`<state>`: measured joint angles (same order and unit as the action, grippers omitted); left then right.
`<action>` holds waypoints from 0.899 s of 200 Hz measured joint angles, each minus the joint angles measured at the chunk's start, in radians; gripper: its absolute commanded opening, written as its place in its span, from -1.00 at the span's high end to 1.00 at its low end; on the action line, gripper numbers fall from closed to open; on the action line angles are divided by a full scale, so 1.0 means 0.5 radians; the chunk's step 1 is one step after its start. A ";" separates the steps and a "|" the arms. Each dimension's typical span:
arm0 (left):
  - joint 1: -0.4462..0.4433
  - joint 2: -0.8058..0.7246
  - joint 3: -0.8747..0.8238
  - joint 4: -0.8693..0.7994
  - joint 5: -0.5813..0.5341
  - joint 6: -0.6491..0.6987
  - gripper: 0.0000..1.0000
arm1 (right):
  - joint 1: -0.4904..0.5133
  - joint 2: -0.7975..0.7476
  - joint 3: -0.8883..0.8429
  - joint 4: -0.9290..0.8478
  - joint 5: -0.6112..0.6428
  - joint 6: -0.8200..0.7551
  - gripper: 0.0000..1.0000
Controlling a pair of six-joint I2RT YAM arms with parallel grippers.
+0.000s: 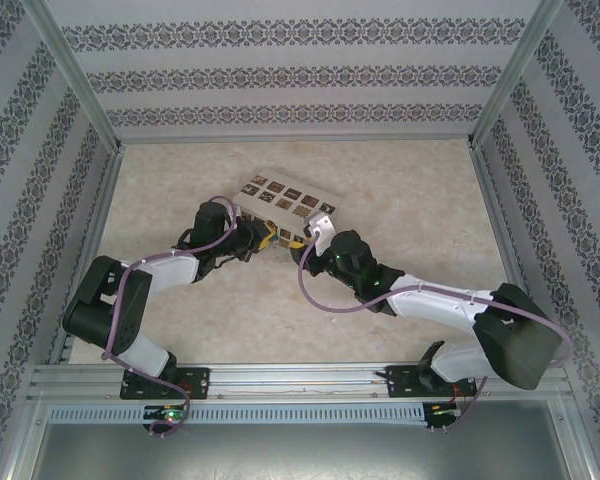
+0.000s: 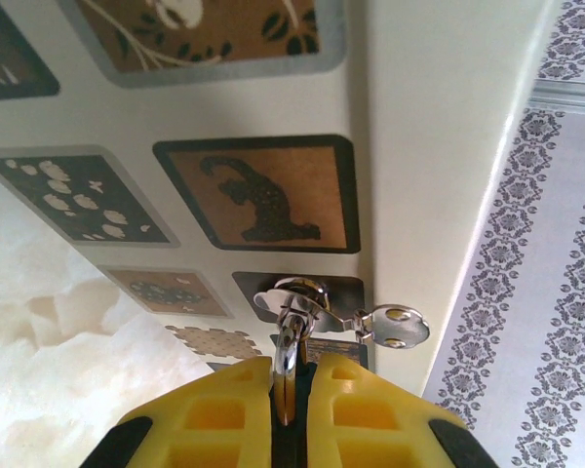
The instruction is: Unlock the padlock with the key
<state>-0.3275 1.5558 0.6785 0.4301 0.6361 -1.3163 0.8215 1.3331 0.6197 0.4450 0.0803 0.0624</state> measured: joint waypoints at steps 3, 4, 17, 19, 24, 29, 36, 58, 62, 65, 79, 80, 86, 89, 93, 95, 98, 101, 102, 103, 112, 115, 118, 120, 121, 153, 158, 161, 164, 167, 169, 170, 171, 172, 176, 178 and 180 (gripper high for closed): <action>0.000 -0.006 0.000 -0.011 0.001 0.000 0.84 | 0.000 -0.009 0.000 -0.010 0.005 -0.046 0.08; 0.000 -0.008 0.000 -0.013 0.001 0.000 0.84 | 0.000 -0.011 0.000 -0.011 0.005 -0.056 0.08; 0.000 -0.037 0.000 -0.056 0.011 0.000 0.84 | 0.003 -0.043 0.000 -0.049 0.023 -0.215 0.05; 0.000 -0.042 0.000 -0.060 0.013 0.000 0.84 | 0.002 -0.047 0.000 -0.053 0.026 -0.237 0.04; 0.000 -0.052 0.000 -0.070 0.017 -0.001 0.85 | 0.002 -0.057 0.000 -0.063 0.028 -0.291 0.02; 0.000 -0.063 0.000 -0.079 0.021 -0.002 0.85 | 0.002 -0.068 0.000 -0.071 0.034 -0.351 0.00; 0.000 -0.076 0.000 -0.088 0.023 -0.002 0.85 | 0.002 -0.080 0.000 -0.083 0.035 -0.425 -0.03; 0.000 -0.108 0.000 -0.116 0.024 -0.015 0.87 | 0.003 -0.115 0.000 -0.118 0.036 -0.656 -0.18; 0.000 -0.114 0.000 -0.121 0.027 -0.017 0.88 | 0.002 -0.121 0.000 -0.124 0.035 -0.687 -0.21; 0.000 -0.115 0.000 -0.126 0.028 -0.019 0.90 | 0.002 -0.124 0.000 -0.129 0.035 -0.726 -0.24; 0.000 -0.127 0.000 -0.146 0.031 -0.034 0.93 | 0.002 -0.134 0.001 -0.150 0.034 -0.843 -0.42; 0.000 -0.128 0.000 -0.146 0.031 -0.034 0.94 | 0.003 -0.134 0.001 -0.152 0.034 -0.850 -0.43; 0.000 -0.134 0.000 -0.157 0.032 -0.041 0.94 | 0.003 -0.136 0.002 -0.160 0.034 -0.900 -0.56; 0.000 -0.136 0.000 -0.161 0.032 -0.043 0.94 | 0.003 -0.137 0.003 -0.166 0.034 -0.907 -0.67; 0.000 -0.139 0.000 -0.167 0.032 -0.048 0.94 | 0.003 -0.137 0.005 -0.172 0.033 -0.951 -0.82; 0.000 -0.141 0.000 -0.169 0.034 -0.049 0.94 | 0.003 -0.137 0.008 -0.175 0.034 -0.957 -0.90; 0.000 -0.143 0.000 -0.172 0.036 -0.052 0.94 | 0.003 -0.137 0.011 -0.181 0.034 -0.979 -0.96; 0.000 -0.146 0.000 -0.175 0.037 -0.055 0.94 | 0.003 -0.137 0.014 -0.185 0.034 -1.001 -0.97; 0.000 -0.147 0.000 -0.176 0.037 -0.055 0.94 | 0.003 -0.137 0.014 -0.186 0.034 -1.003 -0.97; 0.000 -0.148 0.000 -0.177 0.037 -0.055 0.94 | 0.003 -0.137 0.015 -0.188 0.034 -1.003 -0.97; 0.000 -0.159 0.000 -0.185 0.037 -0.059 0.94 | 0.003 -0.137 0.026 -0.197 0.034 -1.063 -0.97; 0.000 -0.164 0.000 -0.189 0.037 -0.062 0.94 | 0.004 -0.137 0.029 -0.198 0.034 -1.084 -0.97; 0.000 -0.169 0.000 -0.192 0.037 -0.062 0.94 | 0.010 -0.137 0.034 -0.199 0.036 -1.097 -0.97; 0.000 -0.172 0.000 -0.195 0.037 -0.063 0.94 | 0.012 -0.137 0.036 -0.199 0.036 -1.107 -0.97; 0.000 -0.173 0.000 -0.195 0.037 -0.063 0.94 | 0.012 -0.137 0.038 -0.199 0.035 -1.118 -0.97; 0.000 -0.220 0.000 -0.219 0.037 -0.088 0.95 | 0.076 -0.137 0.072 -0.201 0.053 -1.272 -0.97; 0.000 -0.223 0.000 -0.220 0.037 -0.095 0.95 | 0.086 -0.136 0.079 -0.207 0.056 -1.295 -0.97; 0.000 -0.224 0.000 -0.220 0.037 -0.101 0.95 | 0.094 -0.136 0.083 -0.210 0.056 -1.312 -0.96; 0.000 -0.224 0.000 -0.220 0.037 -0.104 0.95 | 0.095 -0.135 0.086 -0.212 0.055 -1.331 -0.95; 0.000 -0.224 0.000 -0.220 0.037 -0.108 0.95 | 0.100 -0.134 0.091 -0.217 0.056 -1.345 -0.93; 0.000 -0.224 0.000 -0.220 0.037 -0.110 0.95 | 0.104 -0.133 0.095 -0.220 0.056 -1.357 -0.91; 0.000 -0.224 0.000 -0.220 0.037 -0.111 0.95 | 0.105 -0.133 0.096 -0.222 0.056 -1.363 -0.91; 0.000 -0.224 0.000 -0.221 0.037 -0.113 0.95 | 0.105 -0.132 0.098 -0.224 0.055 -1.368 -0.90; 0.000 -0.224 0.000 -0.221 0.037 -0.115 0.95 | 0.107 -0.131 0.101 -0.227 0.055 -1.378 -0.89; 0.000 -0.224 0.000 -0.222 0.037 -0.119 0.95 | 0.108 -0.127 0.107 -0.232 0.055 -1.394 -0.85; 0.000 -0.224 0.000 -0.223 0.037 -0.123 0.95 | 0.108 -0.124 0.111 -0.233 0.054 -1.413 -0.84; 0.000 -0.224 0.000 -0.224 0.037 -0.124 0.95 | 0.108 -0.121 0.114 -0.238 0.054 -1.418 -0.82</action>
<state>-0.3275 1.4437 0.6785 0.3183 0.6548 -1.3785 0.8753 1.2724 0.6769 0.3260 0.1074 -0.6468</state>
